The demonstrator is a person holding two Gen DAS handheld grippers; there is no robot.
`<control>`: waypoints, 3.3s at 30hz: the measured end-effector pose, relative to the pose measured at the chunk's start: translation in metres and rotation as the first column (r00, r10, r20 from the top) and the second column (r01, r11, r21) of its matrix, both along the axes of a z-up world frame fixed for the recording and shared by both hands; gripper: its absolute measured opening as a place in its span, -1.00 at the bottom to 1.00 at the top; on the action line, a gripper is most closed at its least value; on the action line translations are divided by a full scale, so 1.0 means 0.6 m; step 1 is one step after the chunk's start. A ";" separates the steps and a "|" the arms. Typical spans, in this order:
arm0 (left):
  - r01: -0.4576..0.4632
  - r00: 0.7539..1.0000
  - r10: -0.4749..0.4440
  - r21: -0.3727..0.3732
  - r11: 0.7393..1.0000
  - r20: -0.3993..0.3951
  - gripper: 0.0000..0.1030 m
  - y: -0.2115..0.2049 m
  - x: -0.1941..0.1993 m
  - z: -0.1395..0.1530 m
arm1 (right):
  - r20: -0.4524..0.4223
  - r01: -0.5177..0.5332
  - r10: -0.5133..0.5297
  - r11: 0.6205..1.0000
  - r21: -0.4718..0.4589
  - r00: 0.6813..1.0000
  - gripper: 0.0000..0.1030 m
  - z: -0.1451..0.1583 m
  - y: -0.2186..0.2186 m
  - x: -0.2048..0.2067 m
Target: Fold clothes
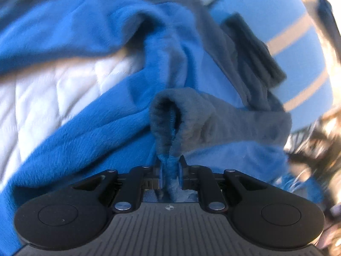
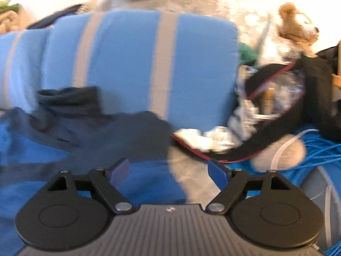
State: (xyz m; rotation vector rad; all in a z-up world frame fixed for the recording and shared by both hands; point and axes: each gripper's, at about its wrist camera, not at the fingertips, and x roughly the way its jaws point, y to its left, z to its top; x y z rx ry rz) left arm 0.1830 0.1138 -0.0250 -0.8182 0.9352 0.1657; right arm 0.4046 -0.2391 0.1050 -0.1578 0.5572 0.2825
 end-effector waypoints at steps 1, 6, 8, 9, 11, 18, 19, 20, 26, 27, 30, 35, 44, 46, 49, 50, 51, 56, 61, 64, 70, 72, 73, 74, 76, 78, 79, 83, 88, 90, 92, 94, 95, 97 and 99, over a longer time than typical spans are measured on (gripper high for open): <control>0.014 1.000 -0.014 0.025 1.000 0.002 -0.71 -0.004 0.001 0.004 | -0.004 -0.037 0.037 0.999 0.008 0.999 0.72 0.003 0.020 -0.012; 0.080 0.997 -0.082 0.150 0.985 0.005 -0.63 -0.024 0.004 0.022 | -0.045 -0.179 0.182 0.982 0.068 0.982 0.74 0.004 0.116 -0.075; 0.089 0.996 -0.092 0.156 0.984 0.011 -0.54 -0.022 -0.001 0.028 | -0.063 -0.224 0.229 0.971 0.089 0.971 0.77 -0.006 0.155 -0.097; 0.091 0.995 -0.095 0.150 0.984 0.016 -0.52 -0.018 -0.006 0.032 | -0.062 -0.245 0.251 0.965 0.091 0.966 0.80 -0.012 0.174 -0.110; 0.088 0.995 -0.093 0.160 0.983 0.025 -0.40 -0.009 -0.019 0.042 | -0.042 -0.286 0.290 0.955 0.076 0.956 0.84 -0.026 0.204 -0.133; -0.075 0.976 0.011 0.292 0.954 0.216 -0.04 0.039 -0.089 0.109 | -0.009 -0.308 0.308 0.951 0.018 0.951 0.85 -0.089 0.257 -0.189; -0.095 0.971 0.028 0.271 0.958 0.239 -0.01 0.054 -0.086 0.111 | -0.023 -0.304 0.304 0.953 0.020 0.952 0.85 -0.092 0.261 -0.191; -0.110 0.968 0.048 0.240 0.965 0.248 -0.01 0.070 -0.076 0.108 | -0.036 -0.298 0.299 0.954 0.021 0.954 0.85 -0.094 0.265 -0.193; -0.122 0.977 0.121 -0.007 0.993 0.176 -0.01 0.136 0.029 0.039 | -0.019 -0.291 0.294 0.953 0.084 0.956 0.90 -0.081 0.292 -0.214; -0.118 0.978 0.120 -0.022 0.993 0.169 -0.02 0.140 0.047 0.028 | -0.019 -0.294 0.298 0.950 0.105 0.954 0.91 -0.083 0.295 -0.217; -0.116 0.980 0.122 -0.043 0.992 0.155 -0.16 0.147 0.089 0.006 | -0.037 -0.291 0.300 0.945 0.150 0.953 0.91 -0.092 0.300 -0.219; -0.064 0.990 0.044 0.143 0.988 0.137 -0.67 0.154 0.135 0.032 | -0.086 -0.285 0.297 0.950 0.130 0.951 0.91 -0.111 0.303 -0.213; 0.030 0.997 -0.055 0.426 0.904 0.047 -0.74 0.172 0.194 0.034 | -0.122 -0.290 0.304 0.950 0.119 0.945 0.91 -0.120 0.300 -0.212; 0.040 0.997 -0.066 0.446 0.894 0.043 -0.73 0.169 0.193 0.019 | -0.127 -0.295 0.308 0.949 0.111 0.943 0.91 -0.123 0.300 -0.212; 0.035 0.996 -0.071 0.460 0.887 0.061 -0.69 0.169 0.179 0.025 | -0.135 -0.282 0.295 0.954 0.106 0.946 0.91 -0.127 0.296 -0.210; 0.028 0.997 -0.059 0.458 0.889 0.053 -0.62 0.171 0.175 0.032 | -0.140 -0.274 0.288 0.956 0.108 0.947 0.91 -0.127 0.294 -0.208; 0.018 0.998 -0.040 0.456 0.890 0.040 -0.57 0.172 0.169 0.040 | -0.145 -0.268 0.282 0.957 0.111 0.948 0.91 -0.126 0.292 -0.207; -0.164 0.986 0.163 0.455 0.875 0.041 -0.12 0.153 0.091 0.104 | -0.138 -0.252 0.266 0.962 0.108 0.954 0.91 -0.116 0.295 -0.206; -0.246 0.961 0.184 0.340 0.907 0.205 0.09 0.087 -0.016 0.118 | -0.114 -0.235 0.249 0.964 0.122 0.962 0.91 -0.094 0.289 -0.219; -0.216 0.953 0.170 0.168 0.962 0.250 0.09 0.070 -0.052 0.108 | -0.100 -0.233 0.244 0.966 0.111 0.965 0.91 -0.084 0.288 -0.227; -0.091 0.979 0.101 -0.068 0.994 0.175 0.13 0.080 -0.044 0.055 | -0.072 -0.222 0.232 0.967 0.124 0.970 0.91 -0.056 0.265 -0.251; -0.088 0.984 0.107 -0.128 0.988 0.143 0.13 0.089 -0.037 0.034 | -0.062 -0.209 0.217 0.971 0.116 0.974 0.92 -0.050 0.257 -0.258; -0.084 0.986 0.105 -0.161 0.983 0.132 0.13 0.093 -0.035 0.024 | -0.061 -0.204 0.212 0.972 0.119 0.975 0.92 -0.050 0.255 -0.259; -0.074 0.987 0.100 -0.198 0.977 0.127 0.13 0.096 -0.032 0.014 | -0.065 -0.201 0.210 0.972 0.125 0.975 0.92 -0.051 0.254 -0.258; -0.069 0.987 0.104 -0.262 0.963 0.123 0.13 0.100 -0.032 -0.005 | -0.068 -0.205 0.215 0.970 0.129 0.974 0.92 -0.056 0.253 -0.254; -0.072 0.985 0.117 -0.317 0.946 0.125 0.13 0.102 -0.031 -0.021 | -0.075 -0.201 0.210 0.973 0.114 0.975 0.92 -0.063 0.254 -0.250; -0.072 0.984 0.122 -0.341 0.937 0.127 0.13 0.102 -0.028 -0.028 | -0.082 -0.199 0.209 0.974 0.112 0.974 0.92 -0.066 0.255 -0.247; -0.084 0.985 0.134 -0.367 0.926 0.112 0.12 0.101 -0.012 -0.048 | -0.126 -0.212 0.233 0.964 0.163 0.964 0.92 -0.070 0.257 -0.237; -0.097 0.979 0.156 -0.377 0.921 0.129 0.09 0.104 -0.006 -0.059 | -0.101 -0.248 0.264 0.957 0.149 0.959 0.92 -0.068 0.273 -0.238; -0.097 0.978 0.159 -0.378 0.921 0.137 0.07 0.103 -0.014 -0.059 | -0.093 -0.258 0.271 0.958 0.127 0.958 0.92 -0.070 0.279 -0.238; -0.093 0.977 0.159 -0.391 0.916 0.142 0.03 0.103 -0.021 -0.059 | -0.108 -0.260 0.273 0.958 0.124 0.956 0.92 -0.074 0.281 -0.234; -0.090 0.976 0.163 -0.415 0.905 0.142 0.02 0.102 -0.028 -0.062 | -0.122 -0.254 0.270 0.958 0.133 0.955 0.92 -0.075 0.280 -0.232; -0.089 0.976 0.163 -0.420 0.903 0.144 0.02 0.102 -0.030 -0.063 | -0.126 -0.252 0.269 0.958 0.134 0.955 0.92 -0.075 0.279 -0.231; -0.084 0.976 0.160 -0.425 0.901 0.146 0.02 0.100 -0.032 -0.065 | -0.125 -0.251 0.267 0.959 0.132 0.956 0.92 -0.075 0.279 -0.230; -0.088 0.976 0.164 -0.426 0.900 0.145 0.01 0.100 -0.026 -0.069 | -0.124 -0.253 0.269 0.959 0.131 0.955 0.92 -0.075 0.280 -0.230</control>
